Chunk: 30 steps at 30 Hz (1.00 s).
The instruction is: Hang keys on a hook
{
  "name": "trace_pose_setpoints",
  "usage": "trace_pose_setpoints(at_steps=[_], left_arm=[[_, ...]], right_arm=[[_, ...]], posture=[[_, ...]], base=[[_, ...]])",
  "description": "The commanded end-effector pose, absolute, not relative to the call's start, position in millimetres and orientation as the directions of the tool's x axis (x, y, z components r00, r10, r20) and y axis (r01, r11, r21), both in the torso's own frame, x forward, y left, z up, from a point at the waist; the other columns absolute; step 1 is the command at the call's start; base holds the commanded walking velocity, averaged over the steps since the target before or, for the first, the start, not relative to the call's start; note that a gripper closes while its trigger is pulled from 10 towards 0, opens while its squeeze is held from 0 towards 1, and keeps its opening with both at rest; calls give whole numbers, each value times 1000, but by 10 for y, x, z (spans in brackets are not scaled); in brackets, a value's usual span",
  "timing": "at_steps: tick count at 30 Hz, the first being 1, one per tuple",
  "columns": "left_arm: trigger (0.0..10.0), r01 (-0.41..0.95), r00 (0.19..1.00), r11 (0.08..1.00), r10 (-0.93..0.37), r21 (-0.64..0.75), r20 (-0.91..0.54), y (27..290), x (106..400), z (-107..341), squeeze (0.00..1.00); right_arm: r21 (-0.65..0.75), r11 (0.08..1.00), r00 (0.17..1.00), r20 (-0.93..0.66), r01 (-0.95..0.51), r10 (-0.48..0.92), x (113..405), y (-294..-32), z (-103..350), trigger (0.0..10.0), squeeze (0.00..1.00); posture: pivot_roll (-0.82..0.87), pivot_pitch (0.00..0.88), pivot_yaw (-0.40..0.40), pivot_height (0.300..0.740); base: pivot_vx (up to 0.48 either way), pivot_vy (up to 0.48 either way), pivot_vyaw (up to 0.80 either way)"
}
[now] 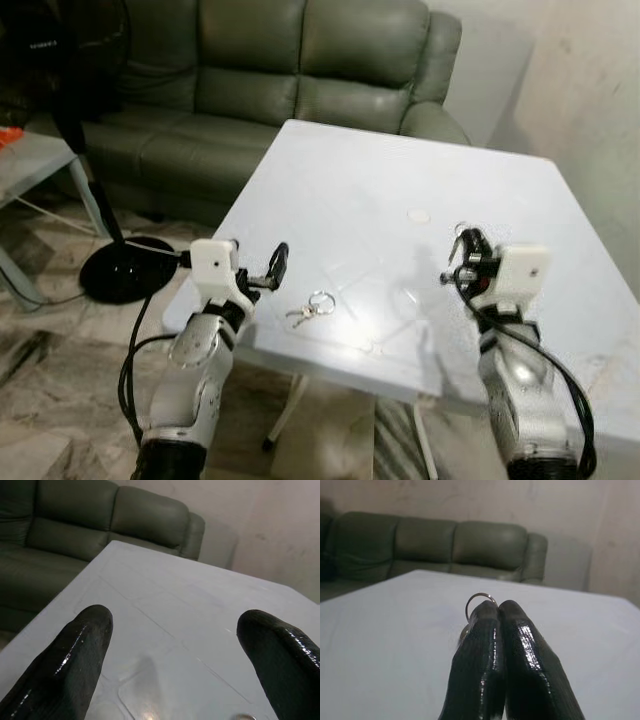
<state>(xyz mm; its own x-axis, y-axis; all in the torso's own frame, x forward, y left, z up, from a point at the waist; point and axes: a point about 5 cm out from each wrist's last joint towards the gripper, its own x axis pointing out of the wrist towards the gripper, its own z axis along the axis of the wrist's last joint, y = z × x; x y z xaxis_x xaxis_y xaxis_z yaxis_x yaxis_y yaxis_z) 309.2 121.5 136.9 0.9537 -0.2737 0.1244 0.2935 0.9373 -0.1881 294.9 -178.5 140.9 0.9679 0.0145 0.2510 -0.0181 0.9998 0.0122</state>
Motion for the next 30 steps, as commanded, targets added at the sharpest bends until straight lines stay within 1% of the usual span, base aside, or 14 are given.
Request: trace_pose_setpoints(at_steps=[1, 3, 8, 9, 11, 13, 14, 16, 18, 19, 21, 23, 24, 30], left_arm=[[10000, 319, 945, 930, -296, -183, 142, 1170, 3075, 1427, 0], [10000, 323, 943, 926, -298, -196, 149, 1140, 3026, 1436, 0], [10000, 322, 946, 921, -303, -218, 116, 1138, 2942, 1365, 0], [10000, 308, 951, 925, -294, -223, 93, 1188, 2919, 1306, 0], [10000, 299, 954, 927, -287, -228, 85, 1221, 2910, 1282, 0], [10000, 277, 961, 934, -266, -224, 79, 1297, 2908, 1275, 0], [10000, 263, 965, 936, -252, -233, 76, 1341, 2911, 1275, 0], [10000, 236, 972, 938, -226, -255, 70, 1433, 2932, 1265, 0], [10000, 231, 973, 949, -221, -214, 67, 1544, 2987, 1258, 0], [10000, 231, 973, 949, -221, -214, 67, 1544, 2987, 1258, 0], [10000, 212, 977, 953, -206, -216, 51, 1665, 3078, 1272, 0], [10000, 203, 979, 956, -195, -211, 59, 1714, 3110, 1300, 0], [10000, 203, 979, 957, -194, -206, 64, 1748, 3138, 1337, 0], [10000, 193, 980, 957, -178, -215, 89, 1791, 3188, 1421, 0]], right_arm=[[34, 999, 954, 298, -19, 8, 2919, -1779, 1551, 10000, 0], [20, 1000, 953, 304, -12, 6, 2812, -1733, 1556, 10000, 0], [77, 997, 967, 253, -4, -16, 2688, -1693, 1489, 10000, 0], [121, 993, 975, 217, 15, -41, 2652, -1715, 1415, 10000, 0], [143, 989, 978, 200, 26, -55, 2636, -1729, 1379, 10000, 0], [89, 996, 979, 199, 23, -40, 2611, -1752, 1369, 10000, 0], [91, 996, 983, 182, 17, -33, 2597, -1767, 1346, 10000, 0], [118, 992, 986, 152, 51, -68, 2582, -1838, 1284, 10000, 0], [88, 996, 990, 137, 6, -18, 2607, -1875, 1255, 10000, 0], [88, 996, 990, 137, 6, -18, 2607, -1875, 1255, 10000, 0], [49, 998, 991, 131, 26, -33, 2690, -1970, 1270, 10000, 0], [54, 998, 991, 130, 14, -21, 2724, -1991, 1282, 10000, 0], [28, 1000, 991, 133, 14, -17, 2761, -2022, 1310, 10000, 0], [-5, 999, 991, 129, 36, -35, 2824, -2082, 1357, 10000, 0]], posture=[[0, 27, -53, 740], [-4, 22, -48, 740], [-9, 9, -42, 740], [-9, 9, -42, 740], [-9, 4, -41, 740], [-9, 2, -42, 740], [-9, 2, -42, 740], [-2, 1, -49, 740], [1, 1, -50, 740], [1, 1, -50, 740], [-1, 3, -54, 740], [-4, 0, -51, 740], [-4, 0, -51, 740], [-5, 0, -39, 740]], base=[[0, 0, 0], [0, 0, 0], [0, 0, 0], [0, 0, 0], [0, 0, 0], [0, 0, 0], [0, 0, 0], [0, 0, 0], [0, 0, 0], [0, 0, 0], [0, 0, 0], [0, 0, 0], [0, 0, 0], [0, 0, 0]])
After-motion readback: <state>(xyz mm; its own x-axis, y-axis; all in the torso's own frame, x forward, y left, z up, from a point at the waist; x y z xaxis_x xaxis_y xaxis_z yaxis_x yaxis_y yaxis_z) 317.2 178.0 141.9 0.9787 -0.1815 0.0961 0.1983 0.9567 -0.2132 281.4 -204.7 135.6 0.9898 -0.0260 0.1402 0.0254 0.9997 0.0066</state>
